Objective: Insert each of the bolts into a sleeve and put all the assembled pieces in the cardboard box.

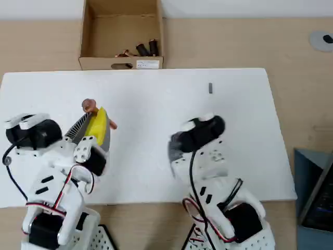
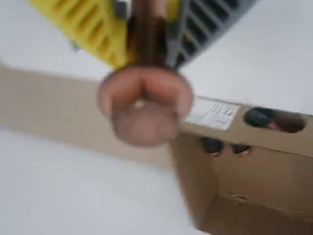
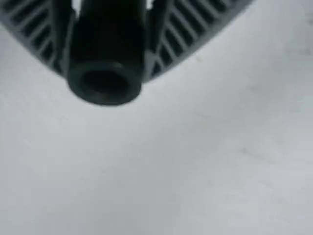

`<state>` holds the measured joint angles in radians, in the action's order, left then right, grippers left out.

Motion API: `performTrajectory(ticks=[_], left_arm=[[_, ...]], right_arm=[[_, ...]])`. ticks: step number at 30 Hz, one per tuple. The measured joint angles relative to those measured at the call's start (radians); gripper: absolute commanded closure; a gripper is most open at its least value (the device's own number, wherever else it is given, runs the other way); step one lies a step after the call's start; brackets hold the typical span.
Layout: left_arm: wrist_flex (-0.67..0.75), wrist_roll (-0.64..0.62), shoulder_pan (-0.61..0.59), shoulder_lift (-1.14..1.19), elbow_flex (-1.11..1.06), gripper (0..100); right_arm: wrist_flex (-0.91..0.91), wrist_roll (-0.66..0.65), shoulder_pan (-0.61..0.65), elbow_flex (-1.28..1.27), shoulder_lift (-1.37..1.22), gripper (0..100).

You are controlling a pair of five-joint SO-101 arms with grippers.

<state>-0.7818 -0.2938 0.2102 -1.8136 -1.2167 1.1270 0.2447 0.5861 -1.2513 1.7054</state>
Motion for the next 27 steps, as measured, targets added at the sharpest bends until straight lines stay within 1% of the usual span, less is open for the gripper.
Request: performTrajectory(ticks=[3, 10, 12, 20, 27], left_arm=[[0.028, -0.052, 0.009, -0.003, 0.002, 100], [0.02, -0.072, 0.16, 0.0, 0.002, 100], [0.02, -0.072, 0.181, 0.0, 0.002, 100], [0.017, -0.08, 0.252, 0.0, 0.002, 100], [0.017, -0.08, 0.252, 0.0, 0.002, 100]], right_arm=[[-0.046, 0.0, 0.071, -0.023, 0.0, 98.9], [-0.118, 0.0, 0.161, -0.054, 0.0, 98.9], [-0.121, -0.014, 0.176, -0.058, 0.0, 98.9], [-0.147, -0.083, 0.203, -0.068, 0.0, 98.9], [-0.175, -0.138, 0.206, -0.068, 0.0, 98.9]])
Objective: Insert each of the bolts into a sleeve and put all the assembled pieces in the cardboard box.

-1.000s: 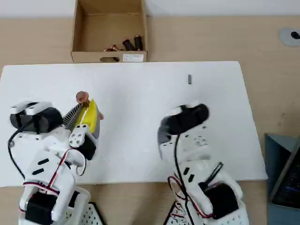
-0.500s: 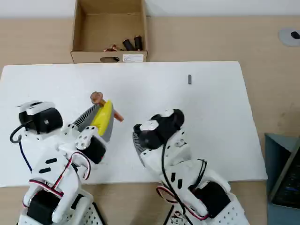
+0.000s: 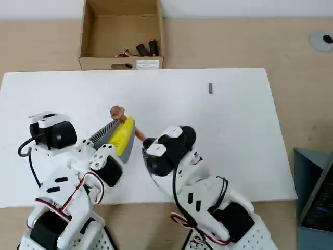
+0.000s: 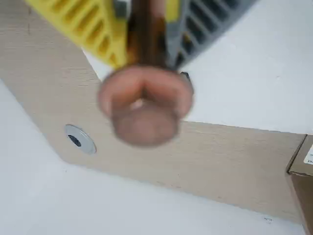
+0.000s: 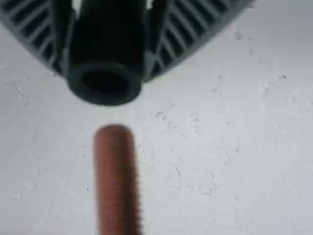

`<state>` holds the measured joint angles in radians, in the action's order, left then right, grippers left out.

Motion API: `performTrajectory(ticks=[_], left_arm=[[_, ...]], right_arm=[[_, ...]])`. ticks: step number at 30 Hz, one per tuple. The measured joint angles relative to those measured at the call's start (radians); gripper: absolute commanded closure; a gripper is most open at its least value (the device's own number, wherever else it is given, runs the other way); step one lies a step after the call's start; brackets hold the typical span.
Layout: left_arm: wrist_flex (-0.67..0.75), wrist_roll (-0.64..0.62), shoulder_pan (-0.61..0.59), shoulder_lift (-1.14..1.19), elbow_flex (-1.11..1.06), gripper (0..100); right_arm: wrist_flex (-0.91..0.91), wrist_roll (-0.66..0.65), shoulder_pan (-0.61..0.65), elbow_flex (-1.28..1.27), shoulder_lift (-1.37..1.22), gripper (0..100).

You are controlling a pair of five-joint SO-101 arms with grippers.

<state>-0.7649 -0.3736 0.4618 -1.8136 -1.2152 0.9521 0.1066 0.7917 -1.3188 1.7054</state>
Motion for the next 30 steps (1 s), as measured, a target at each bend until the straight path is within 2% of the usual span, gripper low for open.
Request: performTrajectory(ticks=[11, 25, 27, 30], left_arm=[[0.0, 0.0, 0.057, 0.0, -0.035, 100], [0.006, 0.0, 0.069, -0.006, -0.106, 100], [0.009, 0.005, 0.089, -0.006, -0.118, 100], [-0.058, 0.006, 0.152, 0.0, -0.135, 100]], right_arm=[[0.0, -0.023, 0.0, 0.0, 0.0, 98.9], [-0.037, -0.025, 0.0, -0.005, -0.003, 98.9], [-0.037, -0.031, 0.0, -0.005, -0.003, 98.9], [-0.037, -0.064, 0.0, -0.005, -0.002, 98.9]])
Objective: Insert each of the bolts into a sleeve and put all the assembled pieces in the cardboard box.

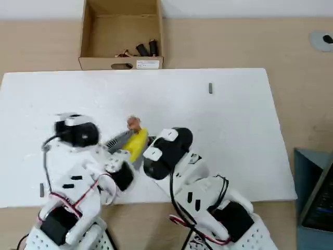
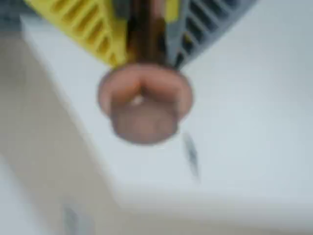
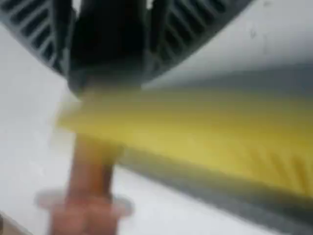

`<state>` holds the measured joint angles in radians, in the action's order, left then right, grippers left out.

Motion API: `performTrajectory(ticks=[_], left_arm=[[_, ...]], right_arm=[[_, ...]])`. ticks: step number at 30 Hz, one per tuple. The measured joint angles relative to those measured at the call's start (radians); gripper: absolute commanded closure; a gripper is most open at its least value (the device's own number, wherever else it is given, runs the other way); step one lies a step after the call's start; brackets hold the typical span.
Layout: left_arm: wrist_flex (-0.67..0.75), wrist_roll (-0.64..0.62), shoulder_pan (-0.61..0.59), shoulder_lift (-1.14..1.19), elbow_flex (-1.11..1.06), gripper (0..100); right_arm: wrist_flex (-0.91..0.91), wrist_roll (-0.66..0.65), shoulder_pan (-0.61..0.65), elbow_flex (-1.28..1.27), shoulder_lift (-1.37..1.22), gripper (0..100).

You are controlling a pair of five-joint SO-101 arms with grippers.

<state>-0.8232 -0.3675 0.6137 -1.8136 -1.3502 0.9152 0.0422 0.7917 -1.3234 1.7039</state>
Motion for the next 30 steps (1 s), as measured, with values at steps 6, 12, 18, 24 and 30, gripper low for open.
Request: performTrajectory(ticks=[6, 12, 18, 24, 30], left_arm=[[-0.121, 0.002, 0.037, -0.009, 0.017, 99], [-0.133, -0.005, 0.006, -0.009, 0.017, 84], [-0.167, -0.008, -0.055, -0.008, 0.005, 80], [-0.173, -0.008, -0.06, -0.003, 0.025, 80], [-0.176, -0.008, -0.058, -0.002, 0.1, 81]], right_arm=[[0.003, -0.023, 0.012, -0.005, -0.005, 98.9], [0.003, -0.023, 0.011, -0.014, -0.005, 98.9], [0.002, -0.023, 0.005, -0.018, -0.002, 98.9], [-0.003, -0.021, 0.005, -0.026, -0.002, 98.9], [-0.005, -0.021, 0.005, -0.026, -0.002, 98.9]])
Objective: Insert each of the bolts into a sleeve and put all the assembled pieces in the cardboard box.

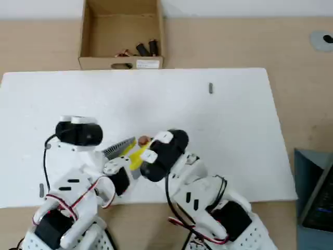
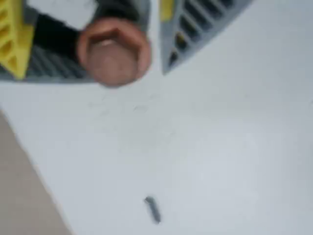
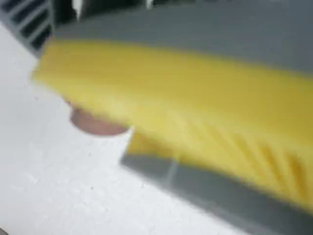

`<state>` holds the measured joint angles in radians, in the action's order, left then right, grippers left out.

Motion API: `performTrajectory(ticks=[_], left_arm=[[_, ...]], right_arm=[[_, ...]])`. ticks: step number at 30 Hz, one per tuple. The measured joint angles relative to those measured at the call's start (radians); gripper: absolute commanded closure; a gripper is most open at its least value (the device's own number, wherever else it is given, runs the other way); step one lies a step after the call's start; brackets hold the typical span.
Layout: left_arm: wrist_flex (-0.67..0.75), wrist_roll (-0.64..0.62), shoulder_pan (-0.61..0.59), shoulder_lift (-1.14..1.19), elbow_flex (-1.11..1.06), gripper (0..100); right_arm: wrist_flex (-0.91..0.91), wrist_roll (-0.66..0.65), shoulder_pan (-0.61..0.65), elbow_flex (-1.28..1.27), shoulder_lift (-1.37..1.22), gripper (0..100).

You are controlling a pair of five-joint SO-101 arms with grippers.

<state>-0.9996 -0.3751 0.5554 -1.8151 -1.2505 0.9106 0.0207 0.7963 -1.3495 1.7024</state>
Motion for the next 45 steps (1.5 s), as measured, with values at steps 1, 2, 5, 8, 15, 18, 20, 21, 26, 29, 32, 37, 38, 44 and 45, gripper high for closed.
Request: performTrajectory(ticks=[1, 2, 5, 8, 15, 18, 20, 21, 26, 29, 32, 37, 38, 44, 45], left_arm=[[0.0, 0.0, 0.0, 0.0, 0.02, 81], [0.0, 0.0, 0.0, -0.003, 0.04, 83], [0.0, 0.002, -0.006, -0.003, 0.094, 98], [0.0, 0.066, -0.035, -0.005, 0.129, 98], [0.0, 0.255, -0.221, -0.005, 0.106, 100], [0.0, 0.321, -0.325, -0.002, 0.023, 100], [0.0, 0.348, -0.388, -0.003, -0.028, 100], [0.0, 0.359, -0.419, -0.002, -0.055, 100], [0.0, 0.367, -0.543, 0.0, -0.184, 100], [0.0, 0.367, -0.591, 0.0, -0.253, 100], [0.0, 0.367, -0.617, 0.0, -0.313, 100], [0.0, 0.367, -0.634, 0.0, -0.356, 100], [0.002, 0.367, -0.634, 0.0, -0.361, 100], [0.002, 0.367, -0.634, 0.0, -0.405, 100], [0.002, 0.367, -0.634, 0.0, -0.414, 100]], right_arm=[[0.0, 0.0, 0.0, 0.0, 0.0, 98.9], [0.0, 0.0, 0.0, 0.0, 0.0, 98.9], [0.0, 0.0, 0.0, 0.0, 0.0, 98.9], [0.0, -0.002, 0.0, 0.0, 0.0, 98.9], [0.0, -0.003, 0.0, 0.0, 0.0, 98.9], [0.0, -0.003, -0.048, 0.0, 0.0, 98.9], [0.0, -0.003, -0.101, 0.0, 0.0, 98.9], [0.0, -0.003, -0.133, 0.0, 0.0, 98.9], [0.0, -0.003, -0.273, 0.0, 0.0, 98.9], [0.0, -0.003, -0.331, 0.0, 0.0, 98.9], [0.0, 0.028, -0.384, 0.011, -0.003, 98.9], [0.0, 0.06, -0.416, 0.121, -0.121, 98.9], [0.0, 0.071, -0.416, 0.16, -0.163, 98.9], [-0.005, 0.12, -0.416, 0.442, -0.497, 98.9], [-0.018, 0.12, -0.417, 0.489, -0.559, 98.9]])
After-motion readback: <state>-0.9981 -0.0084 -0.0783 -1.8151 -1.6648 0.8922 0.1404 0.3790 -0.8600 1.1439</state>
